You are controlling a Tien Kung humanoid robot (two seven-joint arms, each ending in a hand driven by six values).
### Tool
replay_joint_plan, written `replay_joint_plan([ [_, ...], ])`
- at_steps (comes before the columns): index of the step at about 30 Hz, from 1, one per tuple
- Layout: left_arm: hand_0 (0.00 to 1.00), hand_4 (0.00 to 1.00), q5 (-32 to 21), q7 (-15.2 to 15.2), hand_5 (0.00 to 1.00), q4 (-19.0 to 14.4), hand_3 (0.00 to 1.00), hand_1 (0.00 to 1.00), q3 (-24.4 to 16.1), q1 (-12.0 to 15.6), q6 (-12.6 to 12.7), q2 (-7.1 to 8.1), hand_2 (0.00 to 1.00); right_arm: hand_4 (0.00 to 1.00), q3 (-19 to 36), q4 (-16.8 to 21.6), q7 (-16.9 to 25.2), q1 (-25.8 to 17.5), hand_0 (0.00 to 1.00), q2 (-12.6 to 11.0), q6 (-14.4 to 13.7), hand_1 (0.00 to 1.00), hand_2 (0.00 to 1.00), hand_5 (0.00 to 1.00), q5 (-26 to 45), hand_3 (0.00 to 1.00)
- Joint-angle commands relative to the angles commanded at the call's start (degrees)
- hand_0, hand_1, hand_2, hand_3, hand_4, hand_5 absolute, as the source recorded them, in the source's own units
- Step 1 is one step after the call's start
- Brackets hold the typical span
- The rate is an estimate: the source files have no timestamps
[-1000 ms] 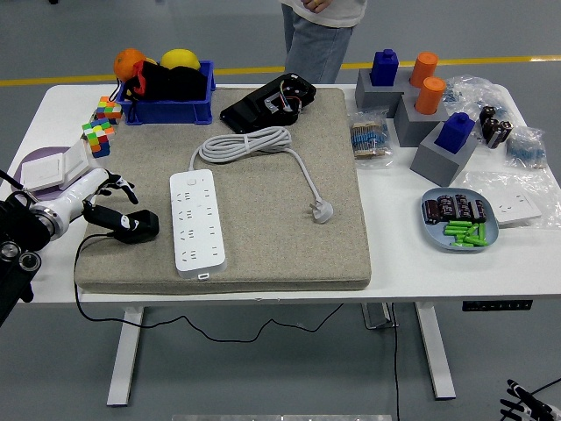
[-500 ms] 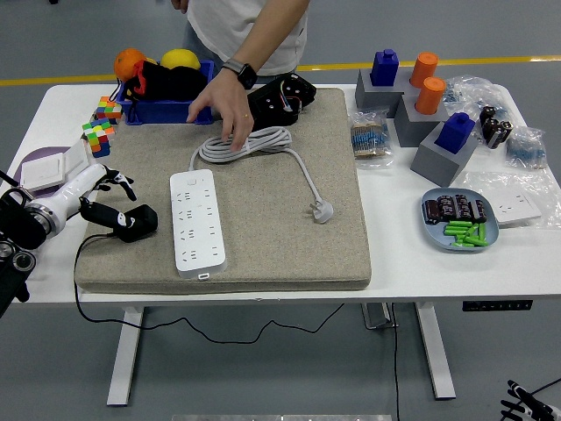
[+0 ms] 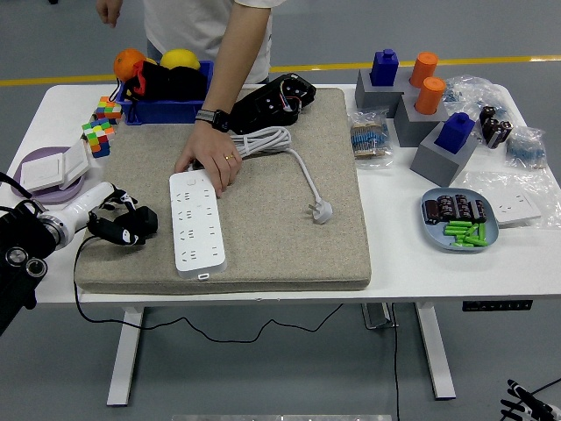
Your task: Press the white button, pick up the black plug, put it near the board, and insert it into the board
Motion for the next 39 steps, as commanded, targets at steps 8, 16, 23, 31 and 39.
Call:
replay_joint_plan([
  [8, 0.625, 0.983, -0.1, -1.0, 0.002, 0.7, 0.384, 0.684, 1.1, -0.3, 2.1, -0.25, 0.678, 0.733, 0.3, 0.0, -0.1, -0.2, 0.724, 0.1, 0.0, 0.608, 0.554, 0.491, -0.2, 0.658],
  [16, 0.363, 0.888, -1.5, -1.3, 0.002, 0.9, 0.402, 0.480, 1.5, -0.6, 3.1, -0.41, 0.468, 0.733, 0.4, 0.0, 0.1, -0.1, 0.724, 0.1, 0.0, 0.608, 0.555, 0.491, -0.2, 0.658],
  [23, 0.295, 0.855, -2.3, -1.3, 0.002, 0.7, 0.414, 0.391, 1.3, -0.6, 3.1, -0.38, 0.415, 0.733, 0.6, 0.0, 0.2, -0.1, 0.724, 0.1, 0.0, 0.608, 0.554, 0.490, -0.2, 0.657],
  [31, 0.292, 0.828, -2.7, -1.6, 0.002, 0.6, 0.415, 0.385, 1.4, -0.6, 3.4, -0.34, 0.406, 0.733, 0.6, 0.0, 0.3, -0.2, 0.724, 0.2, 0.0, 0.608, 0.554, 0.490, -0.2, 0.657],
  [39, 0.295, 0.810, -2.1, -2.7, 0.002, -2.2, 0.416, 0.392, 2.1, -2.2, 4.5, 0.25, 0.405, 0.733, 0.6, 0.0, 0.3, -0.2, 0.724, 0.1, -0.1, 0.609, 0.554, 0.489, -0.2, 0.658],
])
